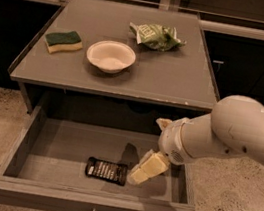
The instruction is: Pick rxbar chocolate from top drawer and place on counter
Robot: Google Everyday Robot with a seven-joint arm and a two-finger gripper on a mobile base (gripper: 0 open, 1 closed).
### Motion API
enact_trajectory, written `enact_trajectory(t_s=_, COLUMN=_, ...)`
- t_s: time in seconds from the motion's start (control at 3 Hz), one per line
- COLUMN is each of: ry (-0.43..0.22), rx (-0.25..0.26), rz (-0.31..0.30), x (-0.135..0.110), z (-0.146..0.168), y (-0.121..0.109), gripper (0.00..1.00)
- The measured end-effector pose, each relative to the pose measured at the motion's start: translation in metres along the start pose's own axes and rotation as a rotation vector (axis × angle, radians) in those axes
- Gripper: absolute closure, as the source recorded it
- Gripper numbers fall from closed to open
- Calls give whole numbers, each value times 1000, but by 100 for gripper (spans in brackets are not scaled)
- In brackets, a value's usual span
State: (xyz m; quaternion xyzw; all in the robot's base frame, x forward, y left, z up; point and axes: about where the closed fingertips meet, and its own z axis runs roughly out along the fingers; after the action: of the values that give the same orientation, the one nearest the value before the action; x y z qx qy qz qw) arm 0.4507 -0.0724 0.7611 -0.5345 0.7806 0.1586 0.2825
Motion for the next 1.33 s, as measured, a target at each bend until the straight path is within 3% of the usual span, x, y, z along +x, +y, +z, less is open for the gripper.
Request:
enact_trajectory(t_s=0.33, ry=-70, rx=-64, rz=-24, x=-18, z=49, y=17, gripper=0)
enact_trajectory(t_s=1.0, ry=-75, rx=-44, rz=-1, x=-15, z=54, y=17, gripper=0)
enact_trajectory(t_s=1.33, ry=-109, rx=-52, rz=6, x=-18, z=79, y=18, gripper=0)
